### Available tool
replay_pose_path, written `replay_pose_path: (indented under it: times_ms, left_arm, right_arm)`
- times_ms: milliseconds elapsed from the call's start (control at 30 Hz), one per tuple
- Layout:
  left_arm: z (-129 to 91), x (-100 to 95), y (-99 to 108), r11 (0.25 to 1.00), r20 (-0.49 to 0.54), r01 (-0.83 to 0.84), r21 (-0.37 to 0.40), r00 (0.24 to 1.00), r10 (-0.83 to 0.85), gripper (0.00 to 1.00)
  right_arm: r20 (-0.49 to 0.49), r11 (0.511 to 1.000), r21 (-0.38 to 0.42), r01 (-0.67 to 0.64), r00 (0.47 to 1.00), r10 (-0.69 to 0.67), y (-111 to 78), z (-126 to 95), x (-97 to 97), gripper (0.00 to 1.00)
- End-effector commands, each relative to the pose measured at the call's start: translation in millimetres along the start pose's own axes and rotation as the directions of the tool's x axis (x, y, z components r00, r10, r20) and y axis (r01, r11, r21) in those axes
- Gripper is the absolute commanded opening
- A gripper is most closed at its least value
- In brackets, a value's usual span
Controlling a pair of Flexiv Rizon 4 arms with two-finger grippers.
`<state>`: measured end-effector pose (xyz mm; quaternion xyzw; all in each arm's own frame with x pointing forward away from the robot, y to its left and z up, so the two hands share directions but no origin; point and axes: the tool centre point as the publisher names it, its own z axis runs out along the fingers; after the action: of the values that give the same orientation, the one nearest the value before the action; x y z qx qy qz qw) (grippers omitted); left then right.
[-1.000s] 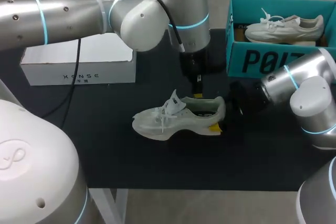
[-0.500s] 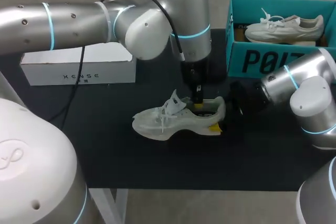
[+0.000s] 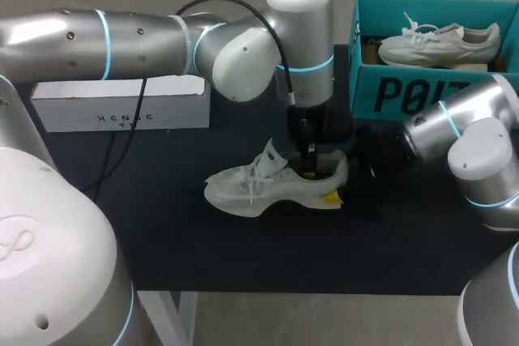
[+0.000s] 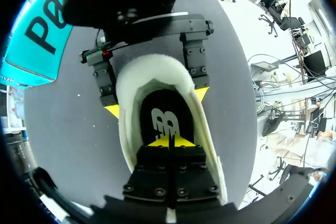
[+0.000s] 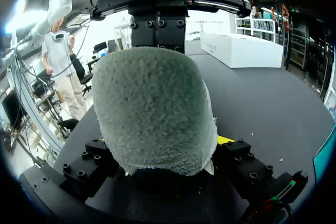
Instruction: Take the shoe out of the shoebox, open the shoe tongue, remove and reinsert the insole, then place the shoe into the shoebox
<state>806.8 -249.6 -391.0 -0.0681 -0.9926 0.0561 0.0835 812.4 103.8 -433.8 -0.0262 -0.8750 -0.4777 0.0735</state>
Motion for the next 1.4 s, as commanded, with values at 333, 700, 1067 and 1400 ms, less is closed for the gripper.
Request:
replay_pose_path:
  times_ms: [333, 700, 1067, 1400]
  left_arm:
    - [11, 22.8, 18, 0.999, -0.007, 0.028, -0.022, 1.0, -0.028, 0.0]
    - [15, 36.9, 26, 0.999, -0.03, 0.027, -0.02, 0.999, -0.028, 0.0]
    - [30, 37.2, 32, 0.999, -0.027, 0.037, -0.039, 0.999, -0.038, 0.37]
    - [41, 25.0, 31, 0.993, 0.046, 0.055, -0.108, 0.998, -0.05, 0.5]
  right_arm:
    - [0.001, 1.0, 0.002, -0.002, 1.0, 0.002, -4.9, 7, -0.6, 0.0]
    - [0.001, 1.0, 0.002, -0.002, 1.0, 0.002, -4.9, 7, -0.6, 0.0]
    - [0.001, 1.0, 0.002, -0.002, 1.0, 0.002, -4.9, 7, -0.6, 0.0]
    - [0.001, 1.0, 0.002, -0.002, 1.0, 0.002, -4.9, 7, -0.6, 0.0]
